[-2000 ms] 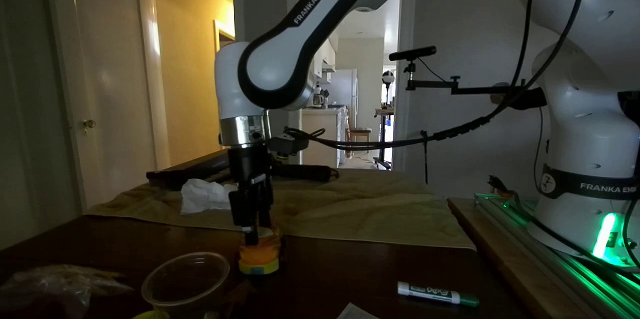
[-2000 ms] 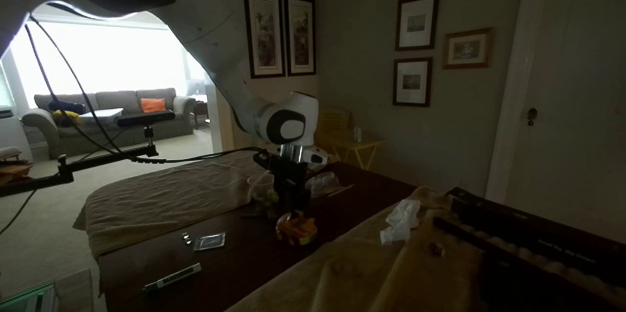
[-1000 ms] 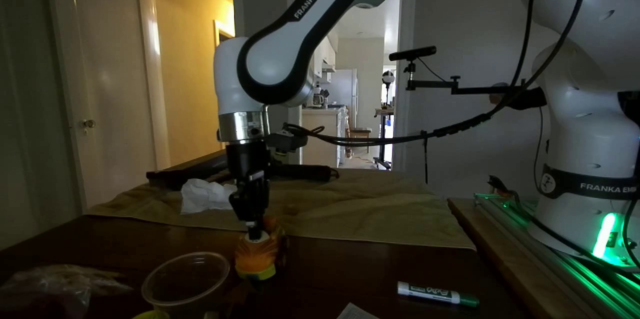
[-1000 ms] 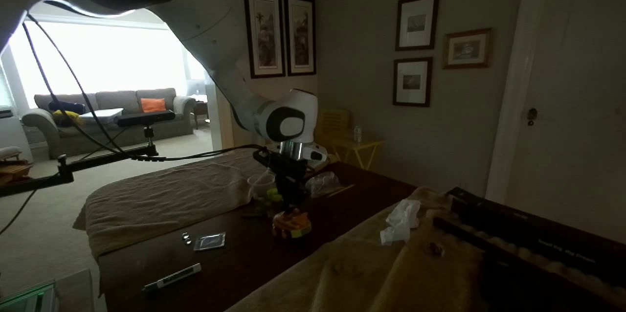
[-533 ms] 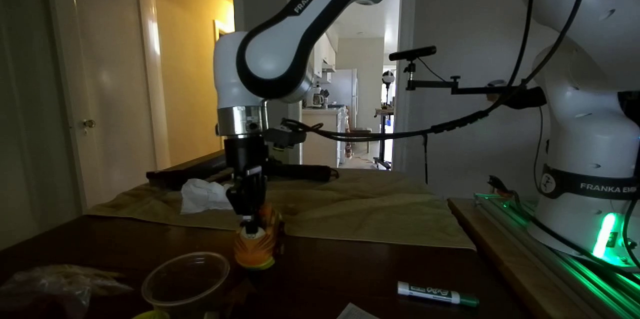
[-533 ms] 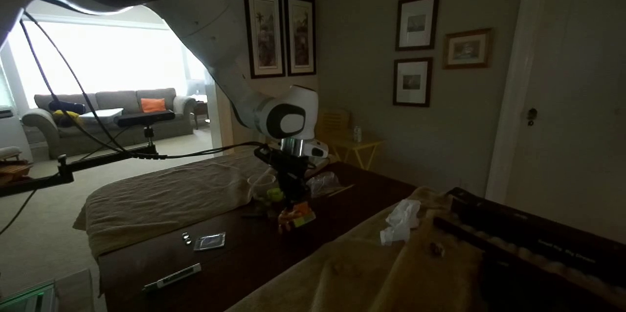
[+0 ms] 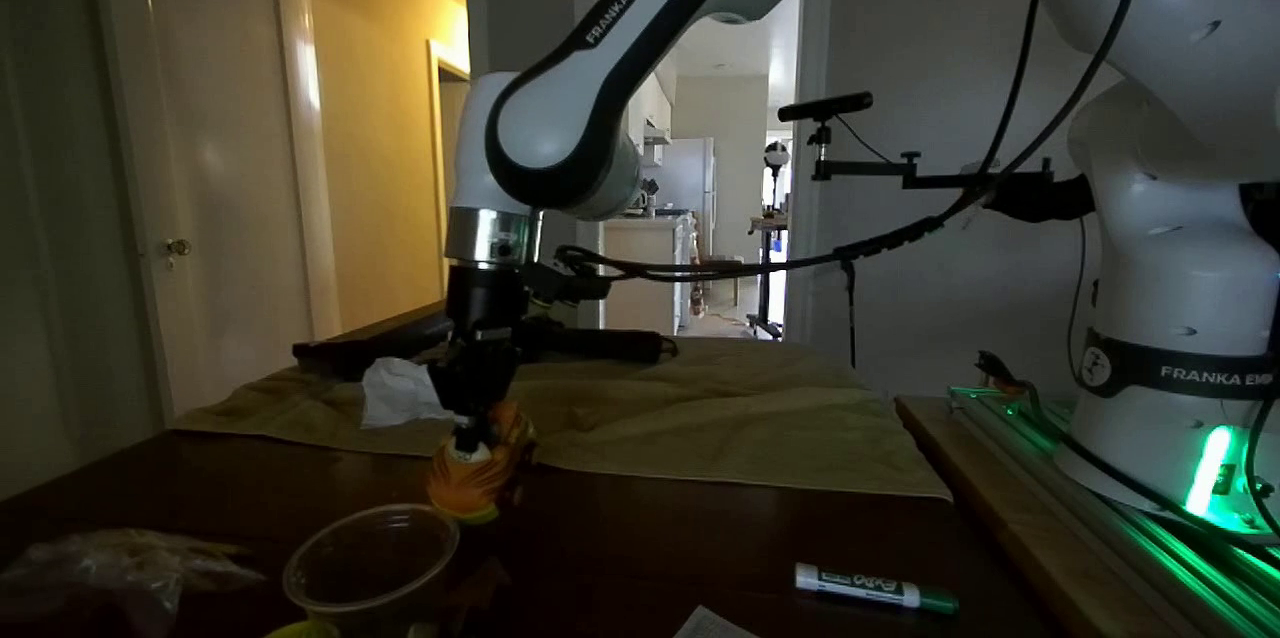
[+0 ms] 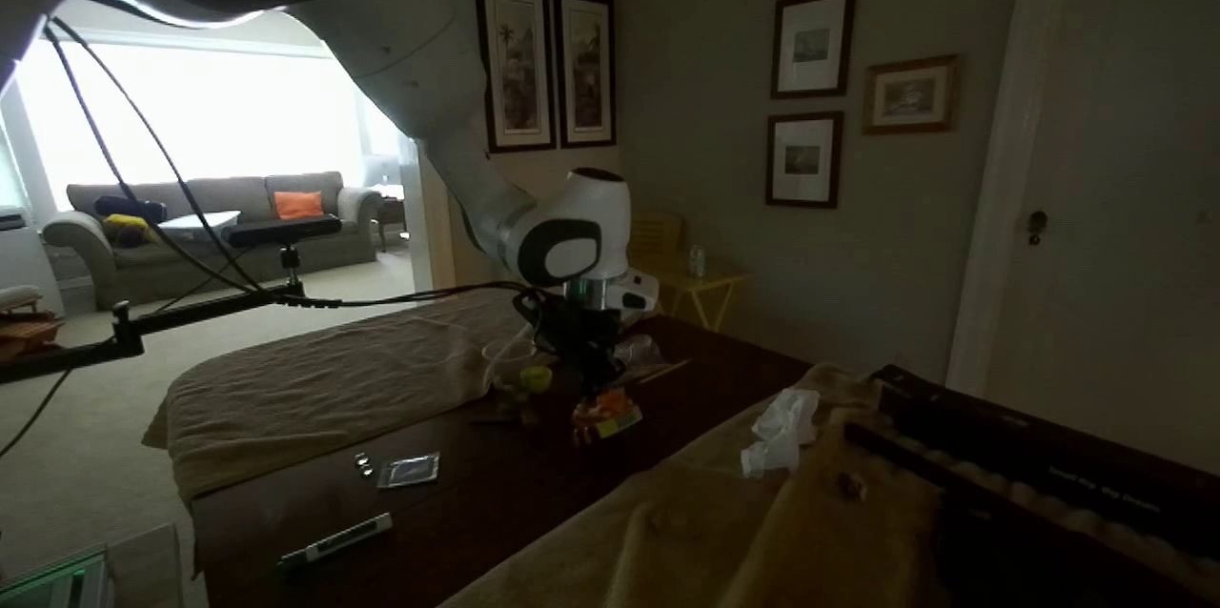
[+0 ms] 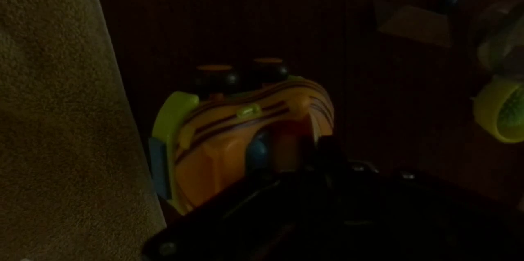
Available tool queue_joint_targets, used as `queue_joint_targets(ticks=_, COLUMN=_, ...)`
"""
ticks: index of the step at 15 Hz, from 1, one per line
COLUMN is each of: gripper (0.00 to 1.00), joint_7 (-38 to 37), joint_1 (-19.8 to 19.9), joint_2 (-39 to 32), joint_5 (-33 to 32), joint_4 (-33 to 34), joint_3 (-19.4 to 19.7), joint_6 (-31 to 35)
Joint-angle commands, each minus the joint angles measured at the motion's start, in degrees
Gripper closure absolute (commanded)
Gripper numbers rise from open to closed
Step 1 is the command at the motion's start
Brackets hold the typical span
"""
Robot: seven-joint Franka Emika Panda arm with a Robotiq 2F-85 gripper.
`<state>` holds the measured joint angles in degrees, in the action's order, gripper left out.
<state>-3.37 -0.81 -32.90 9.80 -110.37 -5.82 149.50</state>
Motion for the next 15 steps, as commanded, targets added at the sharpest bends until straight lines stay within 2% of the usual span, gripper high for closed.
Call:
queue_joint_targets(ticks=1, gripper=0.98, joint_7=2.99, joint_1=3.15, joint_2=1.2, joint_5=5.57, joint_4=-3.14, joint_3=-3.05, joint_6=10.03)
queue_joint_targets(ticks=2, gripper=0.98, joint_7=3.56, joint_1=3.97, joint_2=1.13, joint_5=6.65, joint_4=-3.71, joint_3=-4.0, joint_6=13.13)
queue_joint_targets(ticks=5, gripper=0.98, joint_7=5.24, joint_1=8.86, joint_2=-0.11, joint_5=11.92, joint_4=-4.95, joint_3=-10.05, joint_6=23.88)
queue_joint_targets(ticks=8, gripper=0.98, joint_7=8.37, joint_1=17.34, joint_2=-2.81, joint_5=15.46, joint_4=-5.22, joint_3=-20.62, joint_6=33.27)
queue_joint_targets(ticks=11, gripper=0.98, joint_7=9.38, joint_1=26.93, joint_2=-7.53, joint_5=13.26, joint_4=-4.63, joint_3=-32.05, joint_6=39.96)
queue_joint_targets(ticks=15, gripper=0.98, joint_7=9.4, joint_1=35.22, joint_2=-13.11, joint_5=10.42, joint_4=-5.4, joint_3=-41.19, joint_6=45.87)
